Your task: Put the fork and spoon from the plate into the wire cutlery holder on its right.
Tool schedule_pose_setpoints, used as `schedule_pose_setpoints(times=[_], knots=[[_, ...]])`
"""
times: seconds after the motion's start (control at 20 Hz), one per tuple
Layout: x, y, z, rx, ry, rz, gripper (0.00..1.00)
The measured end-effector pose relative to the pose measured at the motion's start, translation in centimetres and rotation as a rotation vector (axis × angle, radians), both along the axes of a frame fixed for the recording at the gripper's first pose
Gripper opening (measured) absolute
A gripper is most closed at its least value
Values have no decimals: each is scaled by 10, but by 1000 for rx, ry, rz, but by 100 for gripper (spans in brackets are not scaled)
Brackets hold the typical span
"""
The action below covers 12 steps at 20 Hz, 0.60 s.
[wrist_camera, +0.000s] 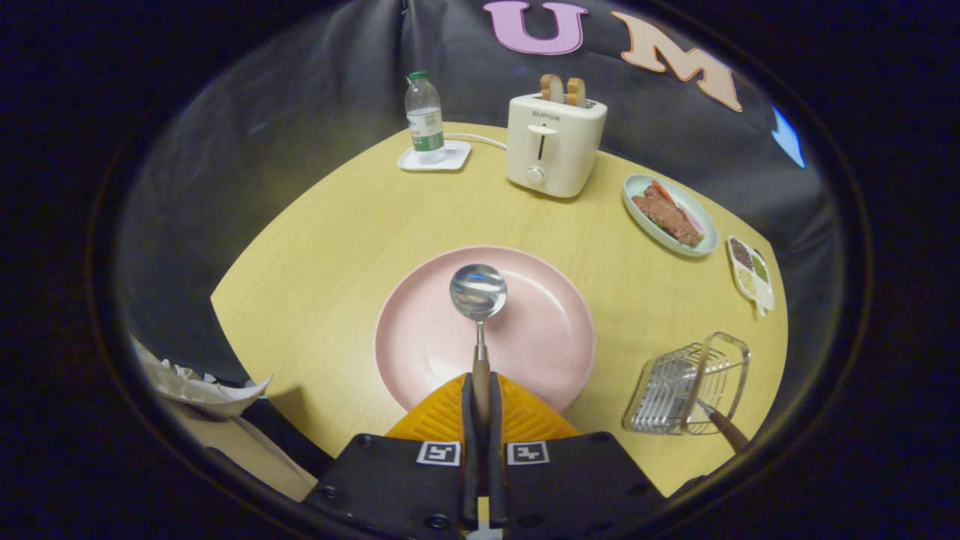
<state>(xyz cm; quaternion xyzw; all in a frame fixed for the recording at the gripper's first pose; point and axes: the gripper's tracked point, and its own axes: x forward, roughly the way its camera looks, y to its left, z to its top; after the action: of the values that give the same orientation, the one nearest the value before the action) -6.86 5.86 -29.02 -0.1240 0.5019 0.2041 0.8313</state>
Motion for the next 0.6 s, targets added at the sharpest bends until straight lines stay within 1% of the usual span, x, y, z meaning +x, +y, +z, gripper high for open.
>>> schedule_pose_setpoints(times=[0.25,0.6], knots=[[4,-33,23,-7,32,-6,8],[17,-98,49,-79,78,-16,8]])
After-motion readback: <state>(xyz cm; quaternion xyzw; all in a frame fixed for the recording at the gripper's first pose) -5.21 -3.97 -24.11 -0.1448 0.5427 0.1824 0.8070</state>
